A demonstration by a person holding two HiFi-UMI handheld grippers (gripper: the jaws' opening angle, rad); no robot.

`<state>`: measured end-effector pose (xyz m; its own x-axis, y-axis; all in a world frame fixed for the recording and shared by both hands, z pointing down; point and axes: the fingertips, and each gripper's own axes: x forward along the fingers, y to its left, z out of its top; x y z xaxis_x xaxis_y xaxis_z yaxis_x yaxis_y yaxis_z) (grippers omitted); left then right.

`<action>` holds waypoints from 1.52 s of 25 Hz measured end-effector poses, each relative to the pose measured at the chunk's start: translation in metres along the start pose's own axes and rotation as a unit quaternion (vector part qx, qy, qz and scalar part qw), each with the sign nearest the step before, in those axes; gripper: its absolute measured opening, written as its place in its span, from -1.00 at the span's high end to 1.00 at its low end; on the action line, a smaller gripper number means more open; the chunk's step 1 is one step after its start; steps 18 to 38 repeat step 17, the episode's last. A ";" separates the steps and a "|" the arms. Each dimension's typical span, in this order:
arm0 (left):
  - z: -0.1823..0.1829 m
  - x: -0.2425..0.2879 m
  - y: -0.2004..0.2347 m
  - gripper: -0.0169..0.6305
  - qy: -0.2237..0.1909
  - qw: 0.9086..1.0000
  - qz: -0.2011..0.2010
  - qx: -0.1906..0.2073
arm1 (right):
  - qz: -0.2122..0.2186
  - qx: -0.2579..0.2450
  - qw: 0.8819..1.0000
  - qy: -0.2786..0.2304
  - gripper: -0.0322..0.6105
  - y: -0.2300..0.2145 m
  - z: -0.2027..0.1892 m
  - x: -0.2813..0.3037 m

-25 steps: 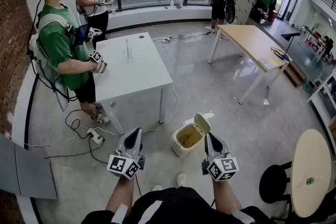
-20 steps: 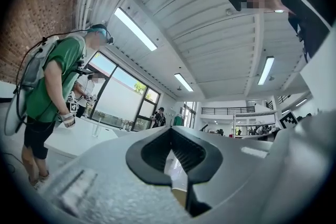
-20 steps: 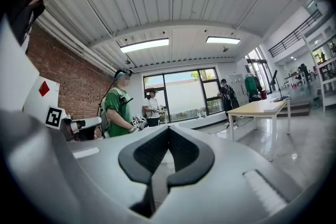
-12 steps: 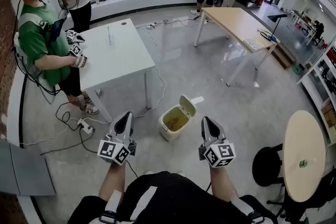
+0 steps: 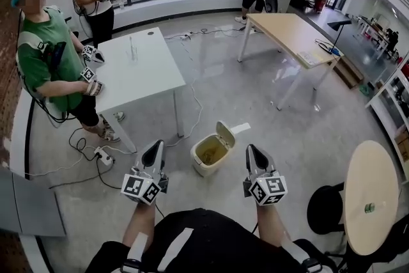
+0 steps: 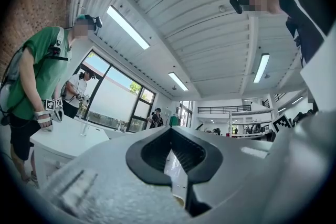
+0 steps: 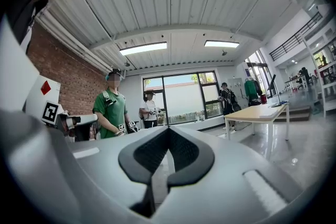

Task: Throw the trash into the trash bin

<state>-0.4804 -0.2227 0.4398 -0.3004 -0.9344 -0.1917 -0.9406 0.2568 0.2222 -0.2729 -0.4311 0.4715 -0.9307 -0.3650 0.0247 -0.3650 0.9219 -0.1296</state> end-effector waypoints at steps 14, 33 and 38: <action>0.004 0.022 -0.009 0.94 -0.009 1.000 -0.002 -0.001 | 0.009 0.008 1.000 -0.012 0.89 -0.012 0.011 0.016; 0.006 0.026 -0.013 0.94 -0.009 1.000 -0.008 0.005 | 0.009 0.007 1.000 -0.013 0.89 -0.015 0.013 0.018; 0.006 0.026 -0.013 0.94 -0.009 1.000 -0.008 0.005 | 0.009 0.007 1.000 -0.013 0.89 -0.015 0.013 0.018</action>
